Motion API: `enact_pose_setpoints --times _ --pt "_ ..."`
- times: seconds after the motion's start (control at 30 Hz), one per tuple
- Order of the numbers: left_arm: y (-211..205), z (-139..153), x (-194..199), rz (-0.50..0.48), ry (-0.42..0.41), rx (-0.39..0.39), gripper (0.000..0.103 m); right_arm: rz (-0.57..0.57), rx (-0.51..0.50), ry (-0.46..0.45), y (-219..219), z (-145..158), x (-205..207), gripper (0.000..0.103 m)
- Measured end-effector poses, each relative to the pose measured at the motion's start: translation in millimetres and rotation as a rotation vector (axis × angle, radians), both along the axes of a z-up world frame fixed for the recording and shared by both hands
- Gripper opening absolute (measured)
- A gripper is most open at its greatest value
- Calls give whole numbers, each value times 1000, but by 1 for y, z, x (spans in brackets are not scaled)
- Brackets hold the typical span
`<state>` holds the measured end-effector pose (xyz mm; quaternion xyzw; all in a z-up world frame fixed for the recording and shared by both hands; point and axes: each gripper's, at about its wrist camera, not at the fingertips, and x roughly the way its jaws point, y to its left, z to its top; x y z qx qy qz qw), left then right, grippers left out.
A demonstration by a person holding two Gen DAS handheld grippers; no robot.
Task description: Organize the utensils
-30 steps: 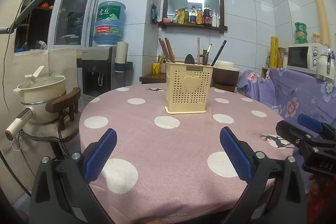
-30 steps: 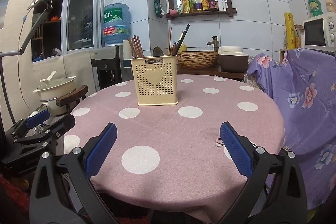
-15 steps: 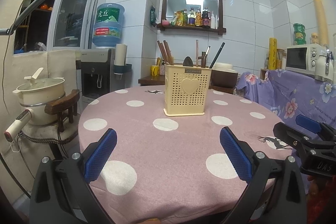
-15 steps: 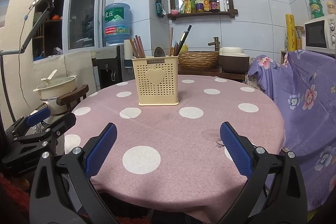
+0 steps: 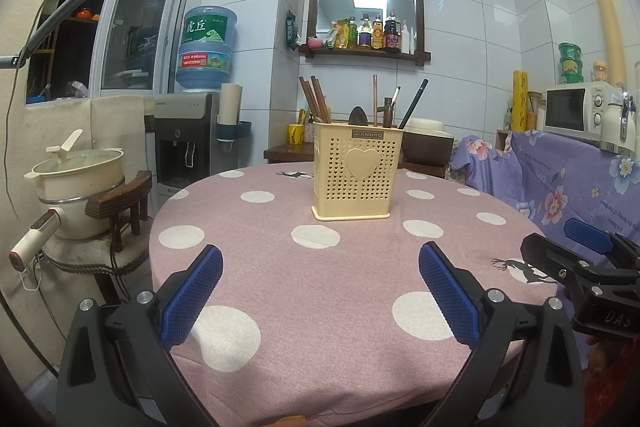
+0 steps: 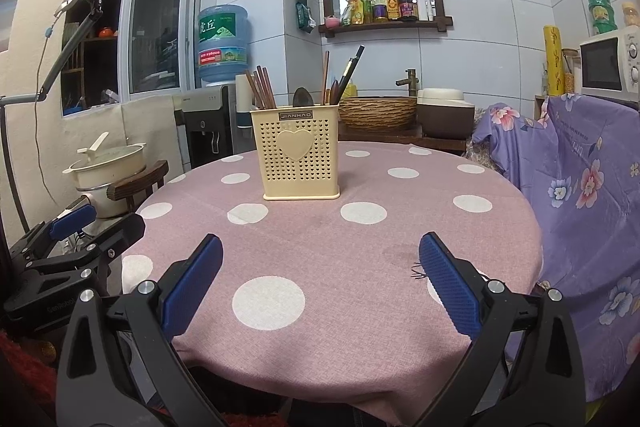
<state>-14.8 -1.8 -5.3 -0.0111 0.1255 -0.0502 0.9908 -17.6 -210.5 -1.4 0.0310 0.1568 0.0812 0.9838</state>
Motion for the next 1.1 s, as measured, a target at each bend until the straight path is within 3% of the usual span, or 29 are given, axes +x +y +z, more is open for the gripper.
enact_pose_setpoints --times 1.1 --pt "0 0 3 1 12 3 97 0 2 12 -1 -4 3 97"
